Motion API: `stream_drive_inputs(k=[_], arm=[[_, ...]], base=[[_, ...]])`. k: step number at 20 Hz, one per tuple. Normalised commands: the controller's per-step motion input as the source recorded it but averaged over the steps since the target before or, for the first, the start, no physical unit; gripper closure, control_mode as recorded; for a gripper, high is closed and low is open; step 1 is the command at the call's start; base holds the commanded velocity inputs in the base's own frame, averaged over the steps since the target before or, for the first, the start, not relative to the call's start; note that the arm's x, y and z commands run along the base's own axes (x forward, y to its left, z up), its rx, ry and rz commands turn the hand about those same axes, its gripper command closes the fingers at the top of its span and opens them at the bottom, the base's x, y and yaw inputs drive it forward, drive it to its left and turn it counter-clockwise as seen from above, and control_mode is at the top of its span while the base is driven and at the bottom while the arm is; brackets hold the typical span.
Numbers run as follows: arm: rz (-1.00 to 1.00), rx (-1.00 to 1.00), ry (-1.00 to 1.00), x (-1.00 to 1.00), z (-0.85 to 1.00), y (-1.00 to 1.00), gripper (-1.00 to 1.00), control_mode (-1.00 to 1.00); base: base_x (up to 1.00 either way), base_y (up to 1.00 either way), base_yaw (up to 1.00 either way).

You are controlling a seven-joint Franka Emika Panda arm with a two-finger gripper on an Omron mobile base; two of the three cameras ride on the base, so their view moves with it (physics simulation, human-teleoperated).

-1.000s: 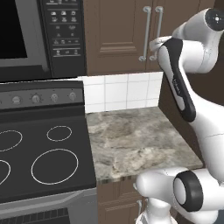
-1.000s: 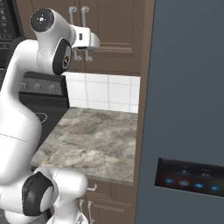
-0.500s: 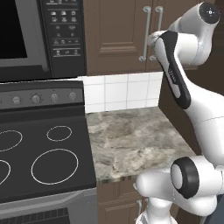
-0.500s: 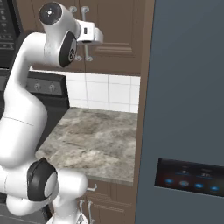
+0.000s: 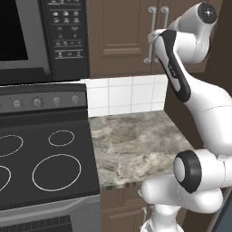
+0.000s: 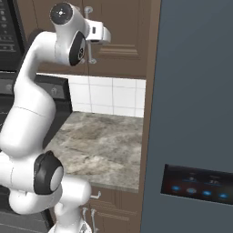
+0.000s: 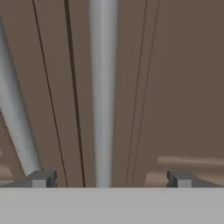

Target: Move the mustard and mayonnaise from the cabinet to the dining counter.

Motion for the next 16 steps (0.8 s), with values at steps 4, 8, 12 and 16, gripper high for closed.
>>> stream_drive_inputs(k=[4,8,12,16], arm=[[0.00,0.00,-0.01,0.36,0.00,0.00,-1.00,-1.00],[0.00,0.00,0.00,0.35,0.00,0.00,-1.00,-1.00],[0.00,0.00,0.00,0.38,0.00,0.00,-1.00,-1.00],[0.00,0.03,0.00,0.43,-0.03,0.00,-1.00,-1.00]], base=[[0.00,0.00,0.00],[0.00,0.00,0.00],[0.00,0.00,0.00],[0.00,0.00,0.00]])
